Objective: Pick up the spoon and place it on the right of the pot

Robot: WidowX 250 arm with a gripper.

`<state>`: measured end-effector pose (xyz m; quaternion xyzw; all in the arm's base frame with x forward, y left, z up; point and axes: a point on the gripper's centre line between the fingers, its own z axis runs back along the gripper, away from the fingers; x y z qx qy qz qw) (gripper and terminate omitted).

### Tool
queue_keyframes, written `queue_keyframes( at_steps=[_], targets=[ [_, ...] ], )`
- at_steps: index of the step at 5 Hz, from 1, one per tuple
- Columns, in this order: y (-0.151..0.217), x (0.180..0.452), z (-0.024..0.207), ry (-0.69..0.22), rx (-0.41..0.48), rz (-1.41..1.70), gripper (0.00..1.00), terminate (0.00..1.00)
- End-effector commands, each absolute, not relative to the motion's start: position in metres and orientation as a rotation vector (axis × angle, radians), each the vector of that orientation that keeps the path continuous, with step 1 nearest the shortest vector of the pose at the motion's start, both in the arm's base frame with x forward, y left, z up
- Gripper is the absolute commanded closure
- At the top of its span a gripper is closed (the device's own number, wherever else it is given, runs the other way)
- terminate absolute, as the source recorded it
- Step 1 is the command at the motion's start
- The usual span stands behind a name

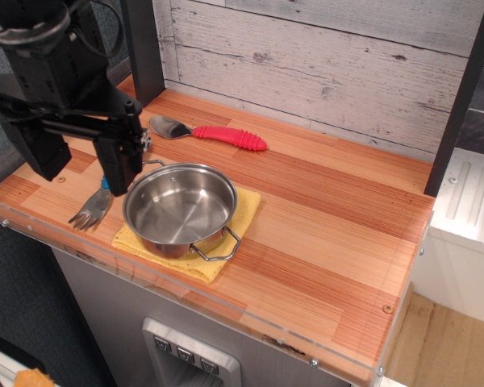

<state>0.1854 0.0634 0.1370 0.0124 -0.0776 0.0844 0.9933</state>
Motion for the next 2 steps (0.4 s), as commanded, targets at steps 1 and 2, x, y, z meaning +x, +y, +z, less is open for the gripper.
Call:
queue_keyframes(
  at_steps=[1, 2],
  targets=[
    [0.063, 0.185, 0.137, -0.155, 0.025, 0.169, 0.00, 0.00],
    [0.080, 0.207, 0.133, -0.149, -0.032, -0.076, 0.00, 0.00]
  ],
)
